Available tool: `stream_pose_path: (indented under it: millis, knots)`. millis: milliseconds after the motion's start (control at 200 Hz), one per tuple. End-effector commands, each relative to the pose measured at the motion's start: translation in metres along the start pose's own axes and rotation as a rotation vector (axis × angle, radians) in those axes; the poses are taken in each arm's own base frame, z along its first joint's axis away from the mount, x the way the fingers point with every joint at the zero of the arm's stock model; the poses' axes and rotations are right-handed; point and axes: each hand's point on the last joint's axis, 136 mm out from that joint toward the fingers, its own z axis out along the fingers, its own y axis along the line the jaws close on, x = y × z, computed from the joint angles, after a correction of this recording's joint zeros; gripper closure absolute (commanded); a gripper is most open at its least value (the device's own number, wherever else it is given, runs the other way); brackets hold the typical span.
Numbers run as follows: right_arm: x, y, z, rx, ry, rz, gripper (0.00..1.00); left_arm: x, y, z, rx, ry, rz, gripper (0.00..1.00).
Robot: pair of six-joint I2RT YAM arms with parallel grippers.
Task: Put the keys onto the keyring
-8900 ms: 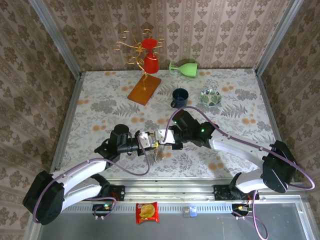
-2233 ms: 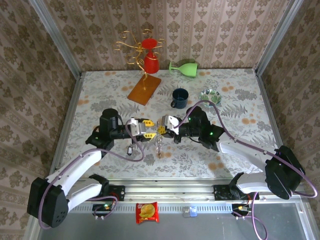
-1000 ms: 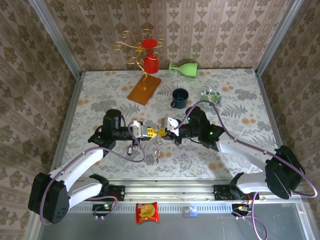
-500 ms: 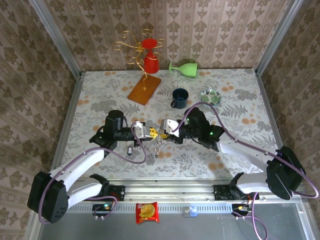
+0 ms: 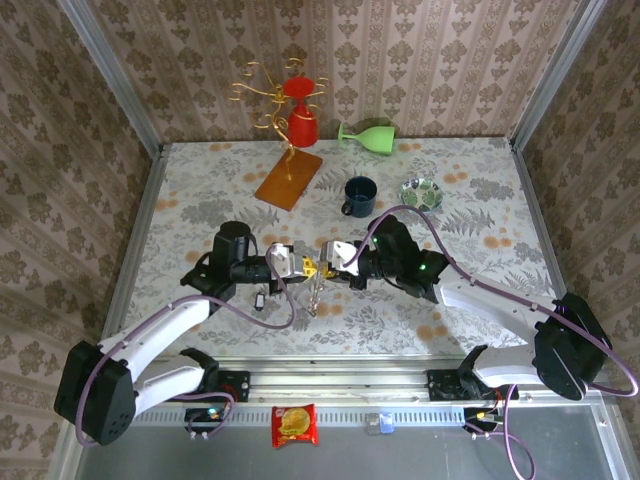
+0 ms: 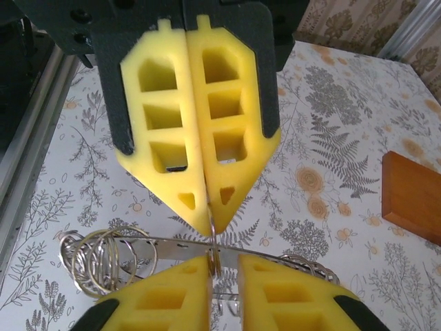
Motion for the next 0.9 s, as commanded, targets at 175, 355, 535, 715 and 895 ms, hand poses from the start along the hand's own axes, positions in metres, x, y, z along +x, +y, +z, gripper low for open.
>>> stream_pose_path:
  millis: [175, 355, 535, 715, 895]
  knots:
    - [-0.028, -0.005, -0.004, -0.001, -0.076, -0.016, 0.99, -0.016, 0.007, 0.002, 0.008, -0.037, 0.019, 1.00]
    - [-0.031, -0.003, -0.003, -0.013, -0.095, -0.003, 1.00, -0.013, 0.008, 0.004, 0.003, -0.034, 0.004, 0.91]
    - [-0.035, -0.002, -0.004, -0.013, -0.116, 0.005, 1.00, -0.008, 0.008, 0.005, -0.006, -0.024, -0.005, 0.85]
    - [-0.036, -0.002, -0.004, -0.014, -0.125, 0.011, 1.00, -0.007, 0.007, 0.005, -0.005, -0.027, -0.013, 0.93]
    - [-0.033, -0.005, -0.004, 0.004, -0.114, 0.021, 1.00, -0.010, 0.008, 0.004, -0.011, -0.035, -0.002, 1.00]
